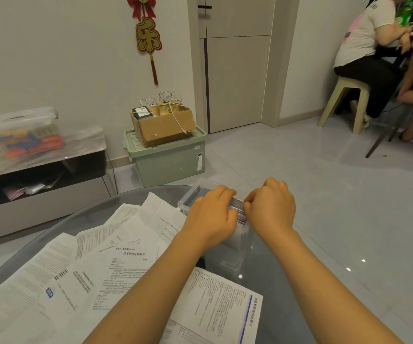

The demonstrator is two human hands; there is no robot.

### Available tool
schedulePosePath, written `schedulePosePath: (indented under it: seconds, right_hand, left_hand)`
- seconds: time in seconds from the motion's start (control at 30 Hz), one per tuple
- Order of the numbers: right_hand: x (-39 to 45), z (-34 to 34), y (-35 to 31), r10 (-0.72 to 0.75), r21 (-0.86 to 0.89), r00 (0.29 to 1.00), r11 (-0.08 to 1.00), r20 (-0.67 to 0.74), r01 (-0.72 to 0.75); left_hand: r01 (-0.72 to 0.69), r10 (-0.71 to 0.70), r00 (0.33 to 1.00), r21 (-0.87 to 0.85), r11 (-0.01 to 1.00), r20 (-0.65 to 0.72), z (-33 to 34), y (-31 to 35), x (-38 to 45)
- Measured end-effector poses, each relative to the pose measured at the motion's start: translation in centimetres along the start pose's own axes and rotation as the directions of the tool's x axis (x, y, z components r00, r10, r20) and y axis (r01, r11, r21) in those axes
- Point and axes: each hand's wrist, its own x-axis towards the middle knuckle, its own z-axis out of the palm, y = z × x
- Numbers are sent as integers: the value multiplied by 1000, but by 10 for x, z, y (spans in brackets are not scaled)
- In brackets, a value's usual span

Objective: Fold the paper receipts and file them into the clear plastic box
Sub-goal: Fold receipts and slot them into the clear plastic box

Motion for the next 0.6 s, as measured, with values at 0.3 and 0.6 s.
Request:
schedulePosePath:
  seconds: [0.3, 0.6]
  right_hand:
    - [1, 4, 5, 117, 386, 982, 907, 149, -167]
    - [-13, -9, 7, 73, 511, 992, 852, 105, -117]
  left_hand:
    - [-23, -3, 991, 194, 981, 137, 4, -2, 7]
    - [63, -62, 998, 30, 998, -17, -23, 12, -22]
